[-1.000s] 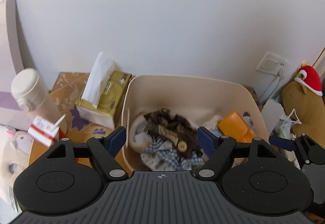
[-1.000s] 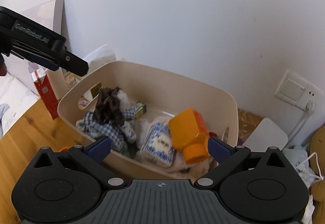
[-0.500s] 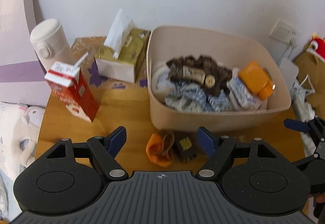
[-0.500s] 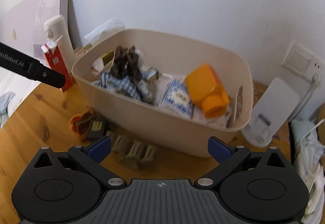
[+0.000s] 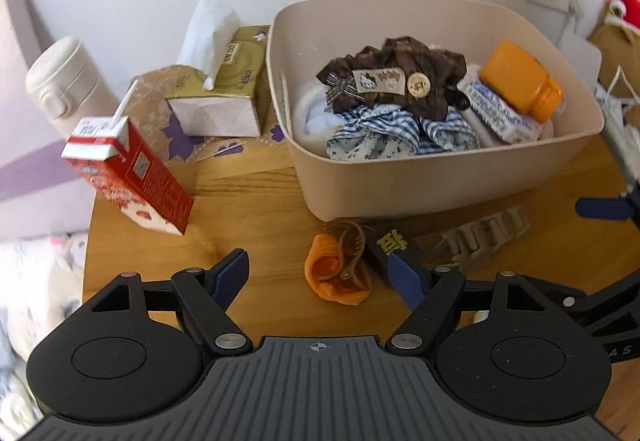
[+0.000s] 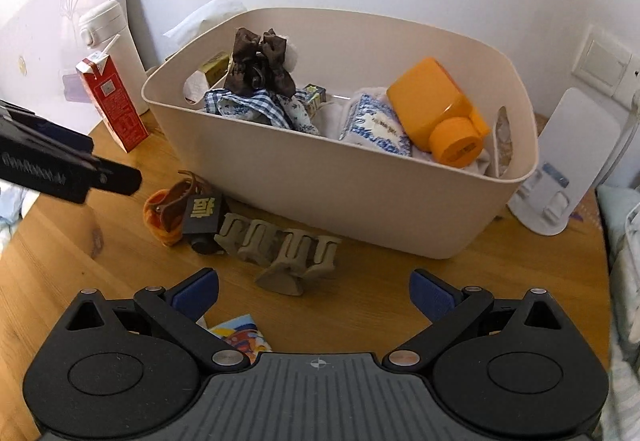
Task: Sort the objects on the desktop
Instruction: 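Move both tools back toward the hair clips on the table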
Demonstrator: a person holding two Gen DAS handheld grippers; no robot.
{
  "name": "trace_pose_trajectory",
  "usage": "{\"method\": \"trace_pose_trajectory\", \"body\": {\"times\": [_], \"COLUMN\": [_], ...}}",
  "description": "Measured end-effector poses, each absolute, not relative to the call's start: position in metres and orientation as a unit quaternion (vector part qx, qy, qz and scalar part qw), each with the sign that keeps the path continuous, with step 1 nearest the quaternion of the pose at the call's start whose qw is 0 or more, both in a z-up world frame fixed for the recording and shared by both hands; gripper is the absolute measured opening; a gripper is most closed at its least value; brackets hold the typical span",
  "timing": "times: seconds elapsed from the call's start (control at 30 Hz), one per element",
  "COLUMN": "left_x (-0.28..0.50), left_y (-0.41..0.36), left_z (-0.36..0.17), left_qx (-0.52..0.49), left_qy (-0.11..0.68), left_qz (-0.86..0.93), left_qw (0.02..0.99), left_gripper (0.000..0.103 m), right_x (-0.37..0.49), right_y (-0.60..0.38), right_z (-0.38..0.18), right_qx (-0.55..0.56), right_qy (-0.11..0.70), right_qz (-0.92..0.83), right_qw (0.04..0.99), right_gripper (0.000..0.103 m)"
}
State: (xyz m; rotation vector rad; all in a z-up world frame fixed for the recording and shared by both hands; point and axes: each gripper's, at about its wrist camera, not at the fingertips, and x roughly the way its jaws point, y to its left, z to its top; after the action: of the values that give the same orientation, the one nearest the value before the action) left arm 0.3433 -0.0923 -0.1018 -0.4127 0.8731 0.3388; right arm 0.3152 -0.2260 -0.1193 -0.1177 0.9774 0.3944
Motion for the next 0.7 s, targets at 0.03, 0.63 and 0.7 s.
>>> {"method": "trace_pose_trajectory", "body": {"times": [0.03, 0.63, 0.7], "left_x": [0.345, 0.370, 0.372], "left_y": [-0.093, -0.091, -0.092], "left_z": [-0.104, -0.140, -0.142], "left_qx": [-0.191, -0.165, -0.165], "left_qy": [0.420, 0.453, 0.455], "left_qz": [0.162, 0.143, 0.141], "left_qw": [0.872, 0.864, 0.863], "left_gripper": [0.078, 0.077, 0.077], "right_x": [0.316, 0.335, 0.336], "right_y": [-0.224, -0.194, -0.194], "right_z": [-0.121, -0.147, -0.149], "right_qx": [-0.059, -0.112, -0.112], "right_qy": [0.467, 0.485, 0.486], "right_qz": [0.189, 0.197, 0.196], "right_qw": [0.862, 0.845, 0.844], "right_gripper": [0.103, 0.103, 0.103]}}
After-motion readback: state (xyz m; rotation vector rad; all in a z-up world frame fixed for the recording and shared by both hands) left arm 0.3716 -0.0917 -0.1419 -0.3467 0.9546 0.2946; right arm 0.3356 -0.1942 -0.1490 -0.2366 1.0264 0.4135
